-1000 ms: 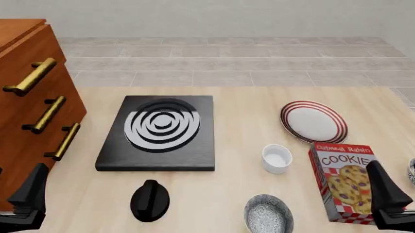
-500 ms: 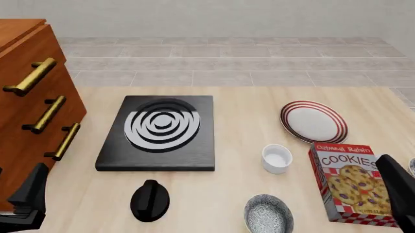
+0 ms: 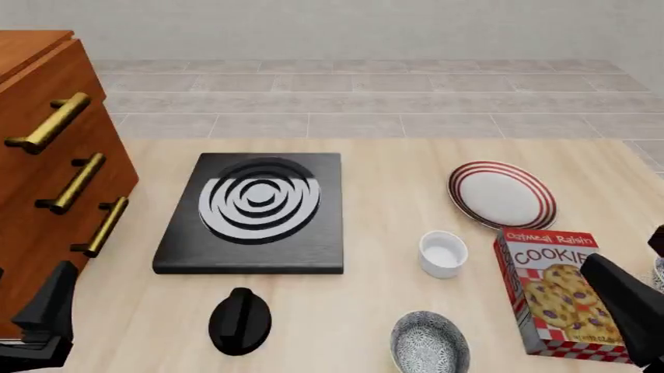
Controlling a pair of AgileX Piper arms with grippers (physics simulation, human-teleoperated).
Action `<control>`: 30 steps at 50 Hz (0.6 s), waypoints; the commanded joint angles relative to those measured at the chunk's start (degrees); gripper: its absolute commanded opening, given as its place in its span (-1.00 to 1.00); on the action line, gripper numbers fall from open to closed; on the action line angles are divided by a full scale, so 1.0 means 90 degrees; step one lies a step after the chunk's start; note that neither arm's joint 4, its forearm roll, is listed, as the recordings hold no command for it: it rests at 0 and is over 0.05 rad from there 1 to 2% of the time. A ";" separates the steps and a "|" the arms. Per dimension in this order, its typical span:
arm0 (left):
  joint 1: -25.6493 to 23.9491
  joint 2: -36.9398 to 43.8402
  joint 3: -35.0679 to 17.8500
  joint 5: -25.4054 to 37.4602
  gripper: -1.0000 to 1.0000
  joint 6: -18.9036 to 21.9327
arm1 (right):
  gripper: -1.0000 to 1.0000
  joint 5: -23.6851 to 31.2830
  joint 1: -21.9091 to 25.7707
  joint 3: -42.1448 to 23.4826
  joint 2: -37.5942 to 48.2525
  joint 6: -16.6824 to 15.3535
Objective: Pick the akita bowl next to the ramekin and place it on the plate.
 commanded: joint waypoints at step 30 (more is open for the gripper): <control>-0.0001 0.0000 0.0000 0.0000 1.00 0.0000 | 1.00 0.0333 0.1798 -0.0368 0.1463 -0.0061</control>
